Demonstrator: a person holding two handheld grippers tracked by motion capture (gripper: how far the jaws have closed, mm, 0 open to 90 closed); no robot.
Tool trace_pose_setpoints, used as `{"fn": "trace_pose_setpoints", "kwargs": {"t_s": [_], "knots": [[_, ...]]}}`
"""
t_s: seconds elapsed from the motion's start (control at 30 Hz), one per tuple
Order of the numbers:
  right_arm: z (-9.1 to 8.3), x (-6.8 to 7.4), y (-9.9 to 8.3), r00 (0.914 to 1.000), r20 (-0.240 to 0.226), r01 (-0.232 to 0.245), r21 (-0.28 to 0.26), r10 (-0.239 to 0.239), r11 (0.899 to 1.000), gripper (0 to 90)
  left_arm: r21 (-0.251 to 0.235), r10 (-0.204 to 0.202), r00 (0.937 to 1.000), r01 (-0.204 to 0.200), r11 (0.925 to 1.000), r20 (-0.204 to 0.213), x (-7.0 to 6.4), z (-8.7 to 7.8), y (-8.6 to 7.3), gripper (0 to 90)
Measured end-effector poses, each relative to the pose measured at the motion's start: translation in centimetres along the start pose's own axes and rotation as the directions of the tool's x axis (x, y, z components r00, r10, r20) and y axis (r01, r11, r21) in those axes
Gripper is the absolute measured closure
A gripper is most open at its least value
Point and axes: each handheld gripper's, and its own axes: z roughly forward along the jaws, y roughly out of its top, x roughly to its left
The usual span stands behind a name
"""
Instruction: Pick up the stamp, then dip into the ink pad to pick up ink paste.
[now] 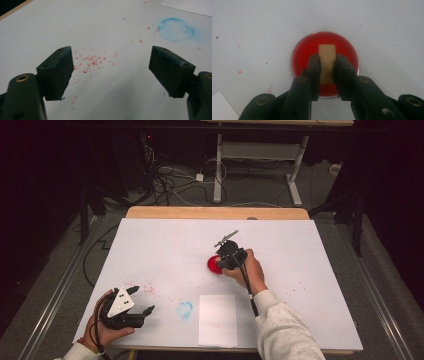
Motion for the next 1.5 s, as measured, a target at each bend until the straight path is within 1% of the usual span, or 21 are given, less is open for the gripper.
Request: {"fn": "trace_pose_setpoints", "kwargs": {"t_s": [0.03,0.1,0.13,0.17,0.2,0.23,0.3,0.33,0.37,0.4,0.5,0.7,0.8,0.83,0.9,0.93,1.03,1.17,1.33,1.4,1.5], "knots": [[0.07,-0.04,0.01,1.0,0.004,0.006,0.0,-0.006,1.0,76.3,-0.001,-0.003,1.0,0.003,1.0,0.001,0.02,0.0,-0.02,19.3],[0.24,0.05,0.06,1.0,0.007,0.006,0.009,-0.006,1.0,76.3,-0.005,0.008,1.0,-0.008,1.0,-0.003,0.12,0.02,-0.04,19.3],[0.36,0.06,0.08,0.9999,0.009,0.011,0.019,-0.011,1.0,76.3,0.004,-0.005,1.0,0.005,1.0,0.003,0.09,0.01,-0.12,19.3],[0.49,0.02,0.08,1.0,0.005,0.005,0.011,-0.005,1.0,76.3,0.003,-0.006,1.0,0.006,1.0,0.003,0.13,0.0,-0.14,19.3],[0.52,-0.06,0.08,0.9999,0.006,0.011,0.01,-0.011,1.0,76.3,0.002,-0.009,1.0,0.009,1.0,0.004,0.2,0.0,-0.15,19.3],[0.55,-0.02,0.01,1.0,0.001,-0.003,0.009,0.003,1.0,76.3,0.0,-0.012,0.9999,0.012,0.9999,0.005,0.24,0.03,-0.17,19.3],[0.62,-0.05,-0.14,1.0,0.0,0.0,0.002,0.0,1.0,76.3,0.003,-0.014,0.9999,0.014,0.9999,0.005,0.28,0.09,-0.17,19.3],[0.64,-0.06,-0.19,1.0,-0.002,-0.001,0.001,0.001,1.0,76.3,0.004,-0.013,0.9999,0.013,0.9999,0.007,0.23,0.1,-0.16,19.3],[0.64,-0.06,-0.22,1.0,-0.003,-0.003,0.0,0.003,1.0,76.3,0.0,0.003,1.0,-0.003,1.0,0.004,0.25,0.11,-0.12,19.3],[0.66,-0.04,-0.23,1.0,0.002,0.0,0.001,0.0,1.0,76.3,0.006,-0.005,1.0,0.005,1.0,0.008,0.14,0.09,-0.13,19.3],[0.67,0.22,-0.22,0.9999,0.015,0.004,0.005,-0.004,1.0,76.3,0.005,-0.004,1.0,0.004,1.0,0.009,0.08,0.07,-0.1,19.3],[0.7,0.18,-0.28,0.9999,0.016,0.005,0.002,-0.005,1.0,76.2,0.006,-0.003,1.0,0.003,1.0,0.008,0.03,-0.04,-0.2,19.3],[0.74,0.33,-0.18,0.9993,0.033,0.014,0.01,-0.015,1.0,76.1,0.002,-0.01,0.9999,0.01,0.9999,0.003,0.12,-0.2,-0.28,19.3],[0.74,0.45,-0.18,0.9995,0.03,0.006,0.012,-0.006,1.0,76.2,0.002,-0.011,0.9999,0.011,0.9999,0.003,0.13,-0.24,-0.3,19.3],[0.74,0.38,-0.19,0.9993,0.034,0.015,0.012,-0.015,1.0,76.2,0.007,-0.011,0.9999,0.011,0.9999,0.004,0.1,-0.24,-0.38,19.4],[0.76,0.4,-0.24,0.9996,0.028,0.004,0.01,-0.004,1.0,76.1,0.008,-0.01,0.9999,0.01,0.9999,0.002,0.07,-0.24,-0.4,19.3],[0.78,0.33,-0.34,0.9997,0.025,0.006,0.003,-0.006,1.0,76.2,0.006,-0.017,0.9998,0.017,0.9998,0.001,0.12,-0.27,-0.45,20.3],[0.79,0.48,-0.26,0.9992,0.035,0.017,0.013,-0.018,1.0,76.3,0.011,-0.014,0.9999,0.014,0.9998,0.003,0.07,-0.19,-0.41,20.3],[0.81,0.52,-0.27,0.999,0.042,0.016,0.017,-0.017,1.0,76.2,0.01,-0.011,0.9999,0.011,0.9999,0.007,-0.09,-0.27,-0.42,20.3],[0.83,0.63,-0.25,0.9991,0.042,0.007,0.02,-0.008,1.0,76.2,0.009,-0.014,0.9999,0.014,0.9999,0.007,-0.07,-0.32,-0.46,20.3],[0.83,0.6,-0.26,0.999,0.043,0.012,0.016,-0.013,1.0,76.2,0.003,-0.015,0.9998,0.015,0.9999,0.008,-0.04,-0.38,-0.42,20.3]]}}
